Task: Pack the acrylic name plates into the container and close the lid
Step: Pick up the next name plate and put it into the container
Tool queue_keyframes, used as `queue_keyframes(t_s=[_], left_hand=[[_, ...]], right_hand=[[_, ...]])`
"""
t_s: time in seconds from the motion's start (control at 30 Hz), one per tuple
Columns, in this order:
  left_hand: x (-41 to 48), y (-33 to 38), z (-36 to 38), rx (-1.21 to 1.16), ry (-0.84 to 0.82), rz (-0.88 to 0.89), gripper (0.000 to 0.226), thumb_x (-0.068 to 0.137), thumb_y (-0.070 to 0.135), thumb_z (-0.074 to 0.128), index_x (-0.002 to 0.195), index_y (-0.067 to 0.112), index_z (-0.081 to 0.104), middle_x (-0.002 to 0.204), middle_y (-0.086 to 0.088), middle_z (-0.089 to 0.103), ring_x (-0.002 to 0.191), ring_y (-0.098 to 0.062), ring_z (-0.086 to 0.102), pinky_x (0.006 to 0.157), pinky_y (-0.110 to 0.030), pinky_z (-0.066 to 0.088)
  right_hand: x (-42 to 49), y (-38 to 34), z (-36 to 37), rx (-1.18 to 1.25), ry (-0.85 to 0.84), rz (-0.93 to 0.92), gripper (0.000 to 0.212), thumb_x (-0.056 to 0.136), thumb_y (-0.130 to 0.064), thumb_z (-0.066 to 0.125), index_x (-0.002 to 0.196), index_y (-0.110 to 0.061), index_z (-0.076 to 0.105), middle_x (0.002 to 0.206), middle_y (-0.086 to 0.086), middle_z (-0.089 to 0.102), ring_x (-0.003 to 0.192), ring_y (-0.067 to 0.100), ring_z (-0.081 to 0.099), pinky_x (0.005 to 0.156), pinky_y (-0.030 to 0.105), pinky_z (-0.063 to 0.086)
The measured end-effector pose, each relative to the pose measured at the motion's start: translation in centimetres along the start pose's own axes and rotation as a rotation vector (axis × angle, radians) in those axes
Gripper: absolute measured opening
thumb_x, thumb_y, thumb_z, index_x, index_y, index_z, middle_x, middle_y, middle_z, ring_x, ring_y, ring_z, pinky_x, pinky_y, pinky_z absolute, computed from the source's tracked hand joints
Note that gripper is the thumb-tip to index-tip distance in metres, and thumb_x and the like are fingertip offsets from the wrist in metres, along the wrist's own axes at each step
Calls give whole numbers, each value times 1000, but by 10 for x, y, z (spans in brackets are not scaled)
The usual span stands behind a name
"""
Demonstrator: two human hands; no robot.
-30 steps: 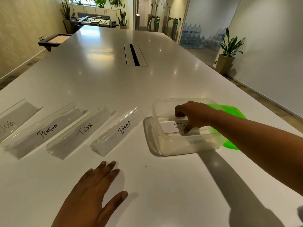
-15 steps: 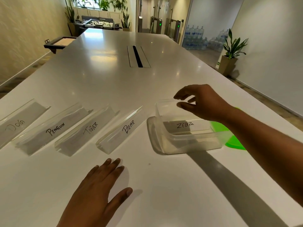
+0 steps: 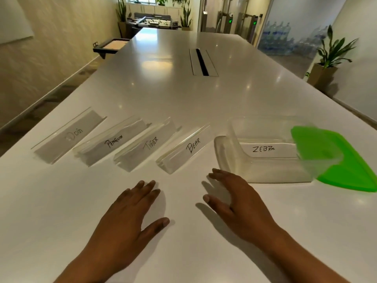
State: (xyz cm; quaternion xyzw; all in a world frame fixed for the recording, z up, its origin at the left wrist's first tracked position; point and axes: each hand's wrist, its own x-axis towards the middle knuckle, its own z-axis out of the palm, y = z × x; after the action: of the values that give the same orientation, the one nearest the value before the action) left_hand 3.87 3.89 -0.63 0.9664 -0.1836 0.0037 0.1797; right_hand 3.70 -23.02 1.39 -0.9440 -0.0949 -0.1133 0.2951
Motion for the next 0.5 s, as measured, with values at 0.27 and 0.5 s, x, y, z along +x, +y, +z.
queue_keyframes(t_s=[0.27,0.5], left_hand=[[-5,-4,6,10,25,13,87,78,82,0,152,37,12,159,22,-1,144,4,-9,120,-26,-2],[-7,-13,-8,-71,-5,58,93,69,92,17,149,43,21,156,30,3,142,9,-6,118,-23,2]], right_hand=[[-4,8,18,-140,-47,48,60,82,-62,52,134,-33,52,149,-14,41,140,0,26,107,17,22],[-5,3,16,-138,-34,67,56,83,-59,57,134,-37,52,148,-19,40,139,-5,25,109,22,26]])
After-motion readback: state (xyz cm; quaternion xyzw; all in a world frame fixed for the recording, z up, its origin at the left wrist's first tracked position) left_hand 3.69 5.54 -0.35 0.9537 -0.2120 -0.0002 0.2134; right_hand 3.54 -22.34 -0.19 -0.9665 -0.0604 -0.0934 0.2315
